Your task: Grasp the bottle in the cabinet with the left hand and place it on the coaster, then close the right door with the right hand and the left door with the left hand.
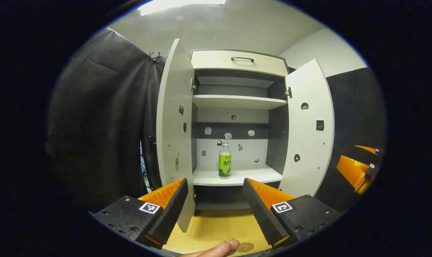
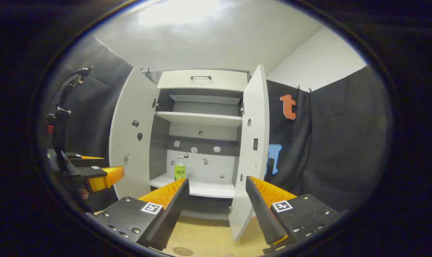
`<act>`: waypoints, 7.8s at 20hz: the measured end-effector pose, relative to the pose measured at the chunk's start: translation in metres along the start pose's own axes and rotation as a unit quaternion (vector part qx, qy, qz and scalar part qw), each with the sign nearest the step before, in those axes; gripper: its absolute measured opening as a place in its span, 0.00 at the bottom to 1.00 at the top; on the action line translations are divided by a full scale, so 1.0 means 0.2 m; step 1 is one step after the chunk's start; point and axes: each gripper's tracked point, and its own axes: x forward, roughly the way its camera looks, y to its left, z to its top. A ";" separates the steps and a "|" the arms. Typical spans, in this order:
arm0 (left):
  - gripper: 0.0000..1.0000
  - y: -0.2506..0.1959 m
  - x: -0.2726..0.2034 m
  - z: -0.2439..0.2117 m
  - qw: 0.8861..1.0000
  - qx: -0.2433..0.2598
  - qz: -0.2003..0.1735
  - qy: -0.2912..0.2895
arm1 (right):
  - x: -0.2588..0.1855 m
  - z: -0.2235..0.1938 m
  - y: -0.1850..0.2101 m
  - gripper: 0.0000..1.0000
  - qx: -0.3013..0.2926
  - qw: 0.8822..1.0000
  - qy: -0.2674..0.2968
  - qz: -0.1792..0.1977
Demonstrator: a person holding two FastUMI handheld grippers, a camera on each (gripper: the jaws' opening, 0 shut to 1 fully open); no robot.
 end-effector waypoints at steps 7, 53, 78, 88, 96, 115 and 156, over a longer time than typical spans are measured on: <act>0.98 -0.05 -0.05 0.04 1.000 0.007 0.015 0.002 | -0.03 0.04 -0.05 0.96 0.007 1.000 -0.019 0.018; 0.79 -0.24 2.17 -0.42 0.996 0.010 -0.056 0.063 | 0.56 -0.31 -0.04 0.96 -0.005 0.999 0.031 -0.025; 0.79 -0.35 0.68 -0.39 0.996 -0.008 -0.068 0.050 | -0.16 -0.27 -0.13 0.94 0.048 0.998 0.022 0.033; 0.78 -0.45 0.43 -0.97 0.994 -0.012 -0.103 0.043 | -0.11 -0.33 -0.12 0.96 0.043 0.998 0.017 0.038; 0.79 -0.64 0.26 -1.62 0.975 0.021 -0.184 0.121 | -0.05 -0.38 -0.06 0.96 0.040 0.998 0.024 0.042; 0.84 -0.77 0.18 -2.00 0.953 0.097 -0.263 0.117 | 0.06 -0.57 -0.01 0.96 0.040 0.995 0.076 0.046; 0.98 -0.21 0.20 -0.54 0.986 0.001 -0.149 0.074 | 0.15 -0.37 -1.26 0.96 0.029 0.996 0.035 -0.072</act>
